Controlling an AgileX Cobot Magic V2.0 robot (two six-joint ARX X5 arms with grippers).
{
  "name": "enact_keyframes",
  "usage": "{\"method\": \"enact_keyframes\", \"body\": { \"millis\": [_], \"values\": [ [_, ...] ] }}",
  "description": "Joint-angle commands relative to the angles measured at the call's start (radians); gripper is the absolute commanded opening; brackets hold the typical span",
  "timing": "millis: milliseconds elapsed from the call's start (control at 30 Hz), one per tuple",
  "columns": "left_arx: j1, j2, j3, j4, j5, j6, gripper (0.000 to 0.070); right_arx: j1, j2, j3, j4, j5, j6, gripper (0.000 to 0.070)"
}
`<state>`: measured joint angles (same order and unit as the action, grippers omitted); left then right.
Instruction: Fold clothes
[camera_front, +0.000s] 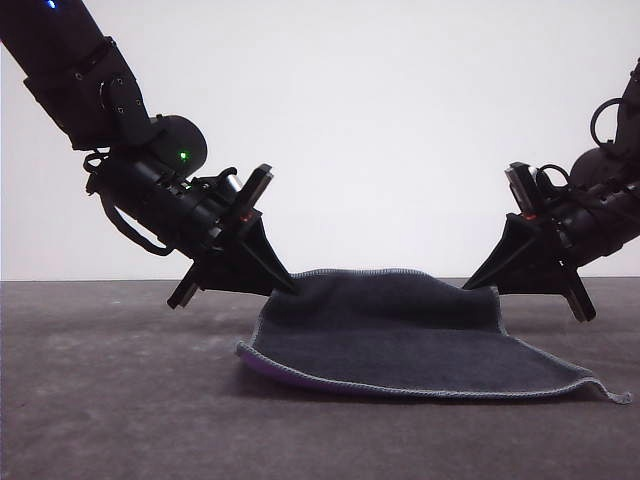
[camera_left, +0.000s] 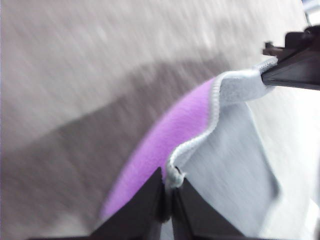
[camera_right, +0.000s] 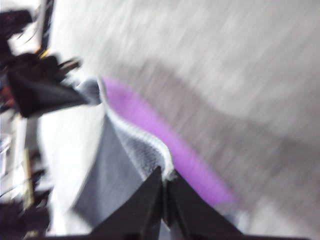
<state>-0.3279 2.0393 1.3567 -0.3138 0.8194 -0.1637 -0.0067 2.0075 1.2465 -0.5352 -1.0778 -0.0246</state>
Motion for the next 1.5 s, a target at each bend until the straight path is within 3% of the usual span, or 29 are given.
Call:
{"method": "enact_keyframes", "body": {
  "millis": [0, 233, 467, 900, 967, 1067, 1133, 1233, 1300, 1367, 1467],
  "values": [
    [-0.005, 0.007, 0.023, -0.026, 0.028, 0.049, 0.0011, 0.002, 0.023, 0.012, -0.055, -0.007, -0.108, 0.0004],
    [-0.006, 0.006, 0.023, -0.190, 0.092, 0.152, 0.0015, 0.002, 0.023, 0.012, -0.261, -0.026, -0.245, 0.0003],
    [-0.008, -0.008, 0.023, -0.346, 0.195, 0.236, 0.0017, 0.002, 0.023, 0.012, -0.409, -0.025, -0.324, 0.0004],
    [-0.033, -0.008, 0.023, -0.530, 0.199, 0.339, 0.0033, 0.002, 0.023, 0.012, -0.624, -0.020, -0.439, 0.0004],
    [-0.034, -0.008, 0.023, -0.533, 0.199, 0.338, 0.0076, 0.002, 0.023, 0.012, -0.625, -0.020, -0.441, 0.0006],
    [-0.033, -0.008, 0.023, -0.541, 0.199, 0.338, 0.0216, 0.002, 0.023, 0.012, -0.627, -0.021, -0.441, 0.0016],
    [-0.033, -0.008, 0.023, -0.549, 0.199, 0.338, 0.0260, 0.002, 0.023, 0.012, -0.631, -0.021, -0.447, 0.0074],
    [-0.033, -0.008, 0.023, -0.555, 0.199, 0.339, 0.0326, 0.002, 0.023, 0.012, -0.632, -0.022, -0.452, 0.0267],
    [-0.033, -0.008, 0.023, -0.554, 0.199, 0.339, 0.0328, 0.002, 0.023, 0.012, -0.632, -0.022, -0.452, 0.0363],
    [-0.033, -0.008, 0.023, -0.553, 0.199, 0.339, 0.0328, 0.002, 0.023, 0.012, -0.627, -0.023, -0.456, 0.0413],
    [-0.029, -0.009, 0.031, -0.558, 0.198, 0.338, 0.0343, -0.002, 0.019, 0.015, -0.621, -0.025, -0.464, 0.0429]
  ]
}}
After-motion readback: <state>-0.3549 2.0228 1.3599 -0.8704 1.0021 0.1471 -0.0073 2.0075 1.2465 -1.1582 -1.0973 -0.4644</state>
